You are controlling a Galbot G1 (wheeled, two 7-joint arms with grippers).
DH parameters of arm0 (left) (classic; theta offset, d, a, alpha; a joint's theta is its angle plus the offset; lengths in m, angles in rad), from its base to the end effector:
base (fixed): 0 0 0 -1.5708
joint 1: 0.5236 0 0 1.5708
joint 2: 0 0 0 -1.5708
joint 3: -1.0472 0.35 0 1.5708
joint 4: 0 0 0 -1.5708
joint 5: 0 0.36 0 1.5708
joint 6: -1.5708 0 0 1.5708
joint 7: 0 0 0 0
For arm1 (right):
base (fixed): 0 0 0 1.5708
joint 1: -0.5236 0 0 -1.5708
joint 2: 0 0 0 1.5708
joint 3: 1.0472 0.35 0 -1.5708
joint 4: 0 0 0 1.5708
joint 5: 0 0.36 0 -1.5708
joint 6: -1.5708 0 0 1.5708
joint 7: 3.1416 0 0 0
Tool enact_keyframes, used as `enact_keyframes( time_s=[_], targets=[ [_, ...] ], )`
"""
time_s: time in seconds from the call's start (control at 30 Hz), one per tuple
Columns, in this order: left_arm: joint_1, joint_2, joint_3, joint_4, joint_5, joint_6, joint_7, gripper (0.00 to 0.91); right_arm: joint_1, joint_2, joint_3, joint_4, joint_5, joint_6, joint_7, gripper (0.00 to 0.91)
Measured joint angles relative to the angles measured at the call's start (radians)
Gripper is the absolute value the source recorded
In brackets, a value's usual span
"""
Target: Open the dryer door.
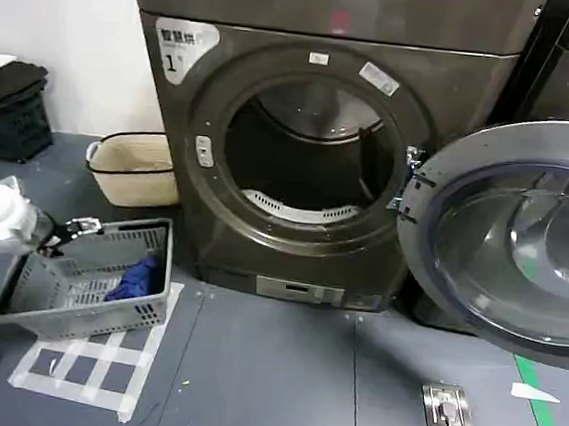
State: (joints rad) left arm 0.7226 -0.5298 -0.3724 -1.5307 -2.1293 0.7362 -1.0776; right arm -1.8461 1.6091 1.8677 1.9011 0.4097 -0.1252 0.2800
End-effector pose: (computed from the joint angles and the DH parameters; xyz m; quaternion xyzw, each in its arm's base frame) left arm 0.4107 0.2871 -0.1055 0.2130 -0.8284 0.2630 0.4463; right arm -0.1227 -0.3227 -0.2263 -0.6771 -0.7135 0.1411 0.1124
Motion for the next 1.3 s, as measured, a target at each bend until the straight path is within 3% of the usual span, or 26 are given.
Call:
enact_keyframes(
  time_s=[0.33,0.57,1.3],
  targets=[
    [0.001,0.005,-0.007,0.041,-0.128,0.000,-0.058,0.907,0.000,0.000,0.017,-0.007,0.042,0.028,-0.006,0.907],
    [0.008,0.002,-0.006,0.052,-0.131,0.000,-0.056,0.907,0.000,0.000,0.020,-0.006,0.049,0.056,-0.021,0.907],
    [0.009,0.000,-0.003,0.065,-0.121,0.000,-0.049,0.907,0.001,0.000,0.026,-0.002,0.067,0.058,-0.016,0.907]
  ],
)
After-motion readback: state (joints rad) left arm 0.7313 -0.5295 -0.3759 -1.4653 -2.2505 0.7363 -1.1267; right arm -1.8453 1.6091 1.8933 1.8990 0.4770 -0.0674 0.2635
